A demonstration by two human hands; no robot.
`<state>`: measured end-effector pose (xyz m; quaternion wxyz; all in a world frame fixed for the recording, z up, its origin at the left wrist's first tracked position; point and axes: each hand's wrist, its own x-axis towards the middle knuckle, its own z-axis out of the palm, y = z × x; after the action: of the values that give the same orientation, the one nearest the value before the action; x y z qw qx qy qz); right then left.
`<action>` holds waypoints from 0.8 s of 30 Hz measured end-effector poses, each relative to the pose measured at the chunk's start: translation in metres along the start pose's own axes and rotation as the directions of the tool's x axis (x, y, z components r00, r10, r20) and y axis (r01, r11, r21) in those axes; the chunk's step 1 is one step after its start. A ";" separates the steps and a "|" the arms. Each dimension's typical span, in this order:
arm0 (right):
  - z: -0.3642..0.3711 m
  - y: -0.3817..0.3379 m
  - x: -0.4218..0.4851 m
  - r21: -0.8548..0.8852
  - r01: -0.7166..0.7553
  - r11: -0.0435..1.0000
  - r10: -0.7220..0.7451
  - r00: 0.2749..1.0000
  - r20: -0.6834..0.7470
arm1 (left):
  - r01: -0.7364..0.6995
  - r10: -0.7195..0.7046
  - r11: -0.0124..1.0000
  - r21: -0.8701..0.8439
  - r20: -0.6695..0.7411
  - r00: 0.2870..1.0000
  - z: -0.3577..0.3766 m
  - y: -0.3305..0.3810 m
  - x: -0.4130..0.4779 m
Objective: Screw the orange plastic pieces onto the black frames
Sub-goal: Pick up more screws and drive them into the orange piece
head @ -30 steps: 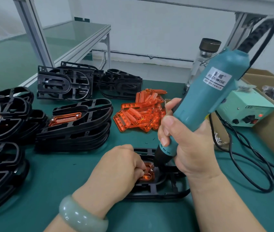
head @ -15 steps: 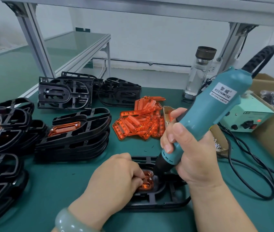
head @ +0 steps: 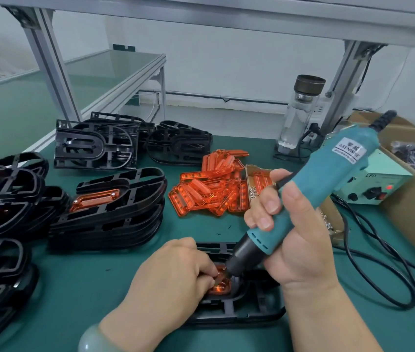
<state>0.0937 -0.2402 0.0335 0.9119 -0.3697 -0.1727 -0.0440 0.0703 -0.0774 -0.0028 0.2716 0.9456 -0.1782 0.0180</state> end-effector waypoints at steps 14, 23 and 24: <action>-0.028 -0.022 0.004 0.267 0.005 0.964 0.070 0.961 -0.268 | 0.013 -0.008 0.997 0.077 -0.055 0.998 -0.013 0.012 0.002; -0.039 -0.029 0.007 0.324 0.010 0.946 0.100 0.942 -0.319 | -0.149 0.140 0.987 -0.059 -0.141 0.980 -0.016 0.051 0.068; -0.039 -0.029 0.008 0.328 0.016 0.944 0.098 0.940 -0.327 | -0.171 0.158 0.982 -0.077 -0.148 0.976 -0.014 0.056 0.079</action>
<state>0.1063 -0.2876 0.0292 0.9771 -0.2043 -0.0104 -0.0585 0.1255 -0.1398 0.0475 0.3231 0.9108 -0.2368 0.0995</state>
